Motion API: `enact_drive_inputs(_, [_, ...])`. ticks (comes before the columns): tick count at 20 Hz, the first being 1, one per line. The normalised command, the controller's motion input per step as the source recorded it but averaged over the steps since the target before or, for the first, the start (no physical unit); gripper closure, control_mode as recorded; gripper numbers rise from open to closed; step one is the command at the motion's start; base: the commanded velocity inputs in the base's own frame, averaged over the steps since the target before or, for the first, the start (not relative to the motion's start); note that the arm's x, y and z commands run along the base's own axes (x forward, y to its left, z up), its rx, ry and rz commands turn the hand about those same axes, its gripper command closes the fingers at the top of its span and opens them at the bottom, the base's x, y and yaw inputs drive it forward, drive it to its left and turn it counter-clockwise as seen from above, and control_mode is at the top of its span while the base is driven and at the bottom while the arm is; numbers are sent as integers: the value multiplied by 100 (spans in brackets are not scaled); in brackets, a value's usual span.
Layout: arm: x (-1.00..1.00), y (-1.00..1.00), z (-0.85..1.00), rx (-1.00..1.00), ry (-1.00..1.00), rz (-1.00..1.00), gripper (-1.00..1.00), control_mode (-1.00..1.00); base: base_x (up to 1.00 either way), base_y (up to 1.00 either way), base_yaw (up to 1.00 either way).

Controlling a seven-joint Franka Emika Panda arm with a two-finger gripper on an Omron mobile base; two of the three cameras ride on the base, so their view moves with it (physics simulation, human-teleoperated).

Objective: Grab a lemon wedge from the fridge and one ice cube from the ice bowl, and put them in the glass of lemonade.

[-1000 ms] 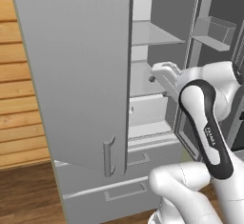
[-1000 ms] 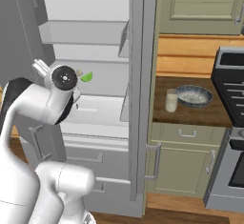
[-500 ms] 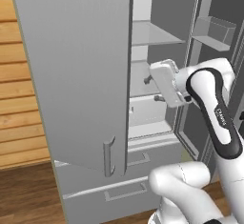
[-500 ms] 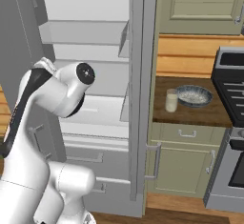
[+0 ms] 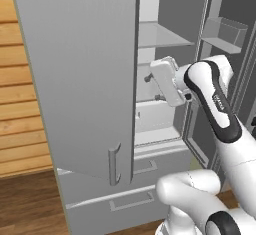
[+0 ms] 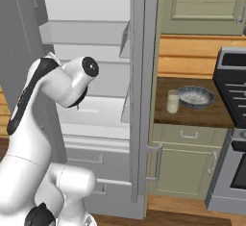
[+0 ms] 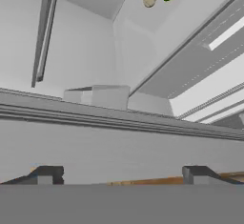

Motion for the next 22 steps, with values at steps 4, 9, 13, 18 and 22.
enact_drive_inputs(4, [68, 8, -15, 4, 4, -5, -100, -100, 0, 0, 0])
enact_drive_inputs(9, [50, 48, -25, 3, 9, 0, -100, -100, 0, 0, 0])
enact_drive_inputs(13, [14, 44, -16, 10, 5, 1, -100, -100, 0, 0, 0])
enact_drive_inputs(18, [-24, 35, -1, 13, 0, 7, -100, -100, 0, 0, 0])
enact_drive_inputs(22, [-58, 45, 0, 14, 2, 12, -100, -100, 0, 0, 0])
